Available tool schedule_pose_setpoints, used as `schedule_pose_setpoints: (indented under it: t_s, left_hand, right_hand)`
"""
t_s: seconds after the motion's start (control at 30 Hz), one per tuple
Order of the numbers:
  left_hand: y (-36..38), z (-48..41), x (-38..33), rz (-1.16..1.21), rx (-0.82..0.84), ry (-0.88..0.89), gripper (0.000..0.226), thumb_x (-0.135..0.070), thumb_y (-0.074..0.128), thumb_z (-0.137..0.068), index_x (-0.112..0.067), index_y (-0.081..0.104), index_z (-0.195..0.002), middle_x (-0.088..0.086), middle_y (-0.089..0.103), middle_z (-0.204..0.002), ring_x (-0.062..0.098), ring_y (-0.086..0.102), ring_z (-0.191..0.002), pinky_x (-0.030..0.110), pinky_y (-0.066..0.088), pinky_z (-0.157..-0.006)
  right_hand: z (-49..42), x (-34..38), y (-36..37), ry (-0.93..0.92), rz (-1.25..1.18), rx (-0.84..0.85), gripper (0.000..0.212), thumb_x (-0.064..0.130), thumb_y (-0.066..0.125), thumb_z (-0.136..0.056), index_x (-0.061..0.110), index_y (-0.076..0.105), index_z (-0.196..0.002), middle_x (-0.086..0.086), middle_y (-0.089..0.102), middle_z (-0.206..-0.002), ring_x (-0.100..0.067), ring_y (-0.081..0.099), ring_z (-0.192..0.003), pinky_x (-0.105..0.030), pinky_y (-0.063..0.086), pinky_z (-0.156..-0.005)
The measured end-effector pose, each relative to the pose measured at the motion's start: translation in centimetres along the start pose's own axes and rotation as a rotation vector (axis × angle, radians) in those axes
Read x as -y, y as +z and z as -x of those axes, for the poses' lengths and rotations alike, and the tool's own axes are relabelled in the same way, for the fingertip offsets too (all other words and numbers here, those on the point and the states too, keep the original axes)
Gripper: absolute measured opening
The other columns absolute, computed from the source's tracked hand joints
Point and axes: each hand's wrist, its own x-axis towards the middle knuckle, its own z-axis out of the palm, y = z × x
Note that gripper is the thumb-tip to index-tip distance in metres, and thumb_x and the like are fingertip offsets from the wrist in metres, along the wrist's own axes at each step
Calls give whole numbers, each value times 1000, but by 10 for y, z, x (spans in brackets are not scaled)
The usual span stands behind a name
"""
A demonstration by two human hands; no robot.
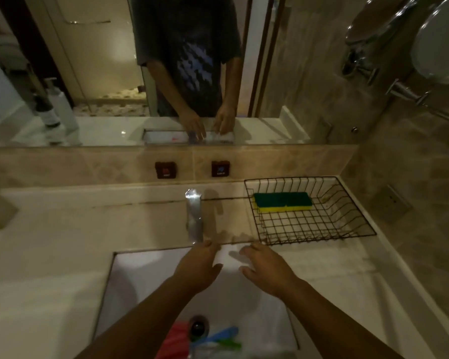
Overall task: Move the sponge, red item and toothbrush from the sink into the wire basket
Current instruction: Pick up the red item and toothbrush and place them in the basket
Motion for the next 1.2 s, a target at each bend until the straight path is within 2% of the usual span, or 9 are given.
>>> schedule_pose_setpoints:
  t_s: [0.13,0.3,0.47,0.6,0.67,0.8,0.9,1.03,1.2]
  left_hand:
    - [10,33,33,1,100,-109,49,-37,61,-91,-21,49,-135,3,55,-136,19,50,-123,33,42,-103]
    - [30,65,57,32,157,-196,46,-33,64,-89,-22,52,-132,0,58,-130,18,53,-118,30,42,-100]
    - [55,93,66,73,260,-275,43,-29,64,-87,-20,54,-129,1,57,-131,20,52,-119,30,39,-101]
    - [65,104,67,30,359,-277,20,-22,63,-74,-18,64,-93,5,68,-99,20,60,-85,27,44,-69]
    - [72,104,68,6,397,-257,11,-20,63,-73,-14,67,-82,8,70,-88,21,62,-75,24,42,-63]
    - [91,101,70,-43,446,-174,19,-17,60,-81,-12,72,-94,8,75,-94,25,68,-83,29,54,-79]
    - [103,94,64,-33,462,-139,19,-18,61,-88,-14,71,-104,8,73,-102,26,67,-91,32,48,-82]
    - [123,96,58,-108,549,-159,26,-25,60,-91,-11,65,-113,13,70,-109,29,64,-96,38,52,-86]
    - [140,98,55,-182,535,-138,31,-29,56,-91,-22,57,-121,6,69,-117,30,62,-107,42,43,-97]
  right_hand:
    - [5,24,37,13,-22,100,45,40,61,-88,26,52,-130,-3,53,-135,-19,47,-125,-32,43,-100]
    - [12,33,89,32,-63,177,39,37,65,-87,27,54,-123,3,58,-121,-14,54,-109,-26,45,-91]
    - [18,30,129,-4,-67,318,37,35,62,-89,24,53,-123,-1,56,-119,-18,53,-108,-31,47,-89]
    - [21,30,155,-4,-69,434,35,29,64,-88,19,54,-121,-7,55,-117,-25,52,-109,-35,45,-85]
    - [24,31,167,4,-74,488,34,26,66,-86,16,56,-117,-9,55,-116,-27,52,-108,-35,44,-84]
    - [26,31,190,12,-89,530,35,29,69,-83,18,59,-115,-11,57,-109,-29,53,-101,-37,44,-80]
    - [30,30,202,8,-65,550,28,33,68,-83,17,63,-106,-12,58,-104,-30,54,-97,-37,45,-76]
    - [36,24,211,33,-61,568,16,25,66,-84,14,64,-96,-12,60,-101,-32,55,-94,-36,42,-73]
    - [31,20,211,80,-256,763,16,15,65,-80,15,70,-95,-13,72,-102,-31,65,-89,-30,44,-69]
